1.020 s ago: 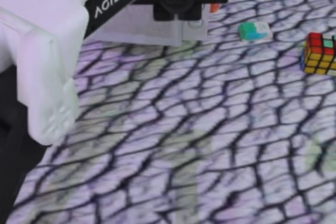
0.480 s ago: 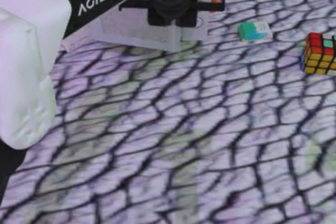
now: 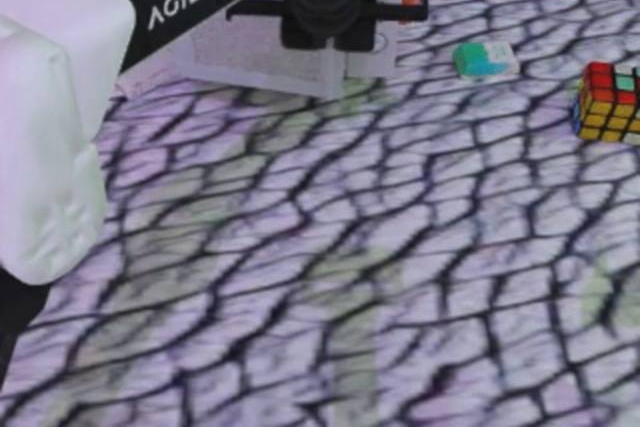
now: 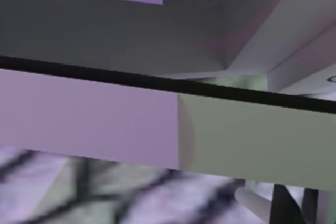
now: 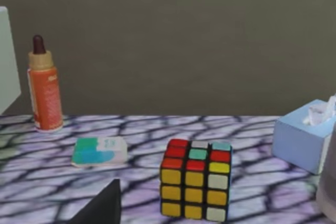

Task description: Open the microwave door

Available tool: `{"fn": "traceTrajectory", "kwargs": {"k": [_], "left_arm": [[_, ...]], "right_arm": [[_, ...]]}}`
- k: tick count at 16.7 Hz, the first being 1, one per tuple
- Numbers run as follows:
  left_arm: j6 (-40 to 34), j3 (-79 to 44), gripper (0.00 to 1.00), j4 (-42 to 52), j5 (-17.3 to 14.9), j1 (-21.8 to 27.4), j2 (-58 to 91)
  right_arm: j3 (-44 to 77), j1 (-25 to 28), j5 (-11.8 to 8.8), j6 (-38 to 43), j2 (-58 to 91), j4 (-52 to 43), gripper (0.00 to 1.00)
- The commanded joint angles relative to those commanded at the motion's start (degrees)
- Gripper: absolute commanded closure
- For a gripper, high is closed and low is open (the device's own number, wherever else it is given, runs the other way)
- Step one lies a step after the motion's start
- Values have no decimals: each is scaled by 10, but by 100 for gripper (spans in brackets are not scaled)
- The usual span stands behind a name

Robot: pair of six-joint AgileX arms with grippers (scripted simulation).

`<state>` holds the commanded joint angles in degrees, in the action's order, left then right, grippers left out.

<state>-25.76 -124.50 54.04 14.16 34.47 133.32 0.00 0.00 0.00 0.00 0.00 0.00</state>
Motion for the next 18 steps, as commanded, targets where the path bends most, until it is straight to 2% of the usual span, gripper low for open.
{"fn": "traceTrajectory", "kwargs": {"k": [18], "left_arm": [[10, 22, 100, -15, -6, 1, -15]], "right_arm": [[0, 0, 0, 0, 0, 0, 0]]}}
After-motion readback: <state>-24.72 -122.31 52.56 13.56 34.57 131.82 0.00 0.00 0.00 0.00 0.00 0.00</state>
